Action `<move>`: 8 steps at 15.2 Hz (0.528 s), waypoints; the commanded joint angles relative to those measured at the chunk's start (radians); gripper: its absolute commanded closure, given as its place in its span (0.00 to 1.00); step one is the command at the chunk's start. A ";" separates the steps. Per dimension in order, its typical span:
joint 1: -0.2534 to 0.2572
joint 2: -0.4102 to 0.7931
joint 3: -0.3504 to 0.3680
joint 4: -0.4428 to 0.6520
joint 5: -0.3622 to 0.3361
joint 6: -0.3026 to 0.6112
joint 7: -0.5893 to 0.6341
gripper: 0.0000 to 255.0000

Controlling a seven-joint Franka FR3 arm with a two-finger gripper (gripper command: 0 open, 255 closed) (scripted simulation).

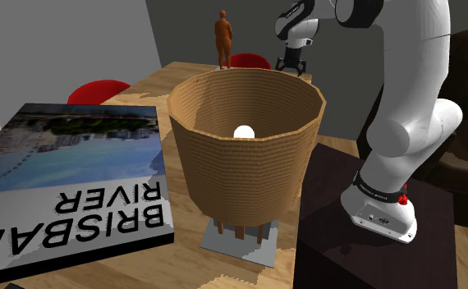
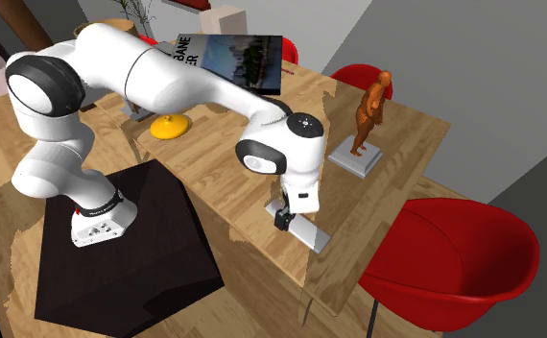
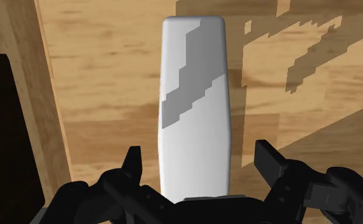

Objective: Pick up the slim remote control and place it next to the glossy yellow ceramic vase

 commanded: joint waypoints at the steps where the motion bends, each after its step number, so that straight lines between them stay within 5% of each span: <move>1: -0.002 0.016 0.002 -0.003 0.005 0.019 0.000 0.00; 8: -0.005 0.038 0.006 -0.019 0.013 0.056 -0.005 0.00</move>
